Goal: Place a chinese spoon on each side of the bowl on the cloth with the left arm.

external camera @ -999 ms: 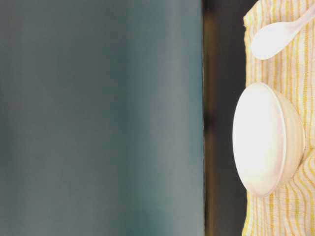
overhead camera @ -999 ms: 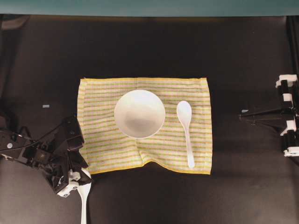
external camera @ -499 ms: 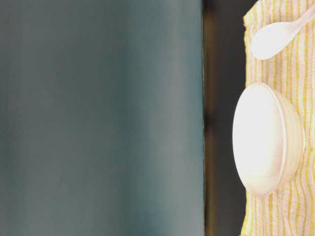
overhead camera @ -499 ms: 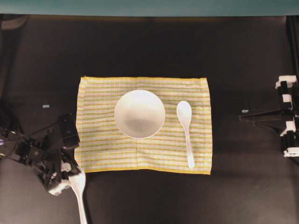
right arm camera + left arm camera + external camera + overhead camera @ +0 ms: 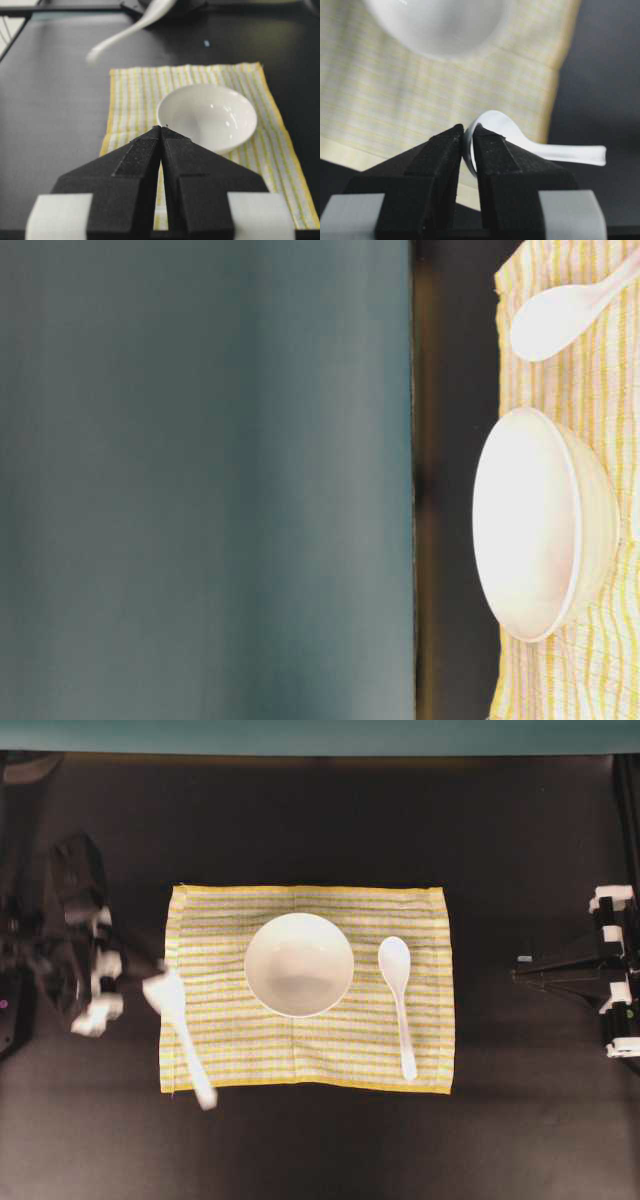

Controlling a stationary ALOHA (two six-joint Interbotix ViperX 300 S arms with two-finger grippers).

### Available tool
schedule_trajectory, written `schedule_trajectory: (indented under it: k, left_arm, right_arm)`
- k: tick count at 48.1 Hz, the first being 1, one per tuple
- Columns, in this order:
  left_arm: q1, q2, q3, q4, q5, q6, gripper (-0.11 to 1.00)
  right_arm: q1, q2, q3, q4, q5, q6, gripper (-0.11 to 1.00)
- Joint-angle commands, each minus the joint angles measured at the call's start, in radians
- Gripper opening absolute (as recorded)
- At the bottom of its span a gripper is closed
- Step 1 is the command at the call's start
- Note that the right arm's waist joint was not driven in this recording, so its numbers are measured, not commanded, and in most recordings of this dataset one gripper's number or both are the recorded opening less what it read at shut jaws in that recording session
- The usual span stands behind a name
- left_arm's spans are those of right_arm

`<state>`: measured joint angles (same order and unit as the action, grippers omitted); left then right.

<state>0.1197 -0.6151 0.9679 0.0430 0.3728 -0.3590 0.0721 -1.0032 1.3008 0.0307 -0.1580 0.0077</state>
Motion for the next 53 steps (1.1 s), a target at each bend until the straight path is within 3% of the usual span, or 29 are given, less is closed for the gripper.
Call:
schedule_trajectory:
  k: [1, 7, 33, 41, 53]
  left_arm:
    - [0.072, 0.017, -0.028, 0.003, -0.005, 0.072, 0.1]
    - [0.115, 0.074, -0.048, 0.005, -0.005, 0.164, 0.1]
    - [0.144, 0.46, -0.204, 0.003, -0.003, 0.497, 0.1]
    - [0.17, 0.485, -0.204, 0.005, -0.049, 0.549, 0.1]
    - [0.201, 0.489, -0.12, 0.003, -0.169, 0.558, 0.1]
  right_arm:
    - [0.0, 0.005, -0.005, 0.003, -0.012, 0.006, 0.0]
    - [0.0, 0.006, -0.005, 0.003, -0.031, 0.006, 0.0]
    - [0.0, 0.008, 0.003, 0.005, -0.054, 0.006, 0.0]
    - [0.0, 0.008, 0.008, 0.003, -0.052, 0.006, 0.0]
    - [0.0, 0.006, 0.017, 0.003, -0.054, 0.006, 0.0]
